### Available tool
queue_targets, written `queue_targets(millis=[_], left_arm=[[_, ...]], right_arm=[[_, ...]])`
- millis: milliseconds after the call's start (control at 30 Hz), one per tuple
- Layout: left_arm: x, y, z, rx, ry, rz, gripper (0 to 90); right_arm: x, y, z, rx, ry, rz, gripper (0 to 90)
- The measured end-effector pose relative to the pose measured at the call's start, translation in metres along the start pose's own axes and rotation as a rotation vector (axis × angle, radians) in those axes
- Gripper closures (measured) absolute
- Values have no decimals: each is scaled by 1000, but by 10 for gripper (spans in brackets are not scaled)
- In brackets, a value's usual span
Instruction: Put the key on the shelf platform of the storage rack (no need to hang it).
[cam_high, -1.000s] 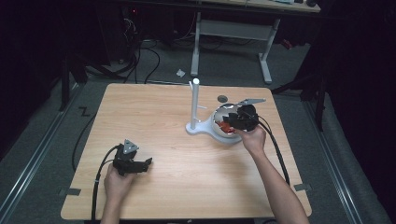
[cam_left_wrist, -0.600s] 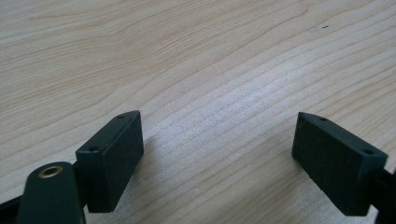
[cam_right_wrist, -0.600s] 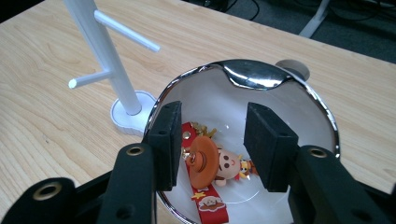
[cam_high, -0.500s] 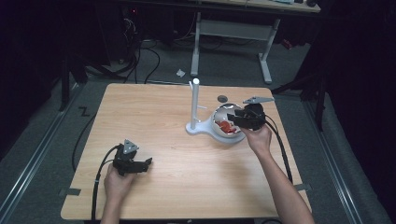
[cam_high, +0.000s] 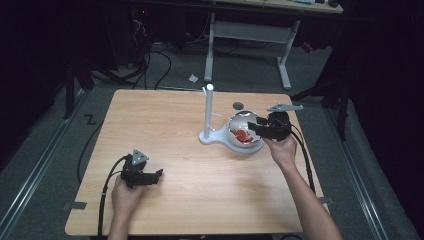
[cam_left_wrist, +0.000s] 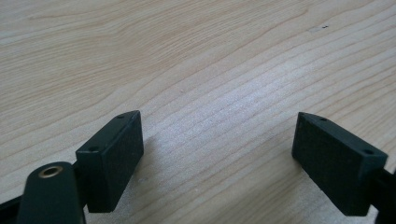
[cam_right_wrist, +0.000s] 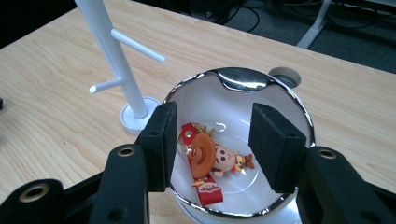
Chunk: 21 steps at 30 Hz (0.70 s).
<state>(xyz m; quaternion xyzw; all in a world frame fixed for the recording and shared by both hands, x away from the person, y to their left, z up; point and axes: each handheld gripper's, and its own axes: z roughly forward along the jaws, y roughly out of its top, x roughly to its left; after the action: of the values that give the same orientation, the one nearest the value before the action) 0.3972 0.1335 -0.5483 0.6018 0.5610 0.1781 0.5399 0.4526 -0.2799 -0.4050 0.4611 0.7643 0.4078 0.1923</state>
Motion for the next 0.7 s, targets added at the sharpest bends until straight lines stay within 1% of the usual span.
queue_targets(millis=[100, 200, 333, 433, 600, 700], left_arm=[[0, 0, 0, 0, 0, 0, 169], [0, 0, 0, -2, 0, -3, 168], [0, 0, 0, 0, 0, 0, 168], [0, 0, 0, 0, 0, -1, 168], [0, 0, 0, -1, 0, -1, 168], [0, 0, 0, -1, 0, -1, 168]], right_arm=[[-4, -4, -5, -10, -4, 9, 521], [-6, -6, -10, -7, -6, 15, 520], [-6, -7, -17, -6, -2, 15, 517], [-6, -10, -20, -19, 1, 17, 516], [-10, -17, -26, -14, 0, 43, 509], [-9, -18, -32, -20, -9, 29, 506]])
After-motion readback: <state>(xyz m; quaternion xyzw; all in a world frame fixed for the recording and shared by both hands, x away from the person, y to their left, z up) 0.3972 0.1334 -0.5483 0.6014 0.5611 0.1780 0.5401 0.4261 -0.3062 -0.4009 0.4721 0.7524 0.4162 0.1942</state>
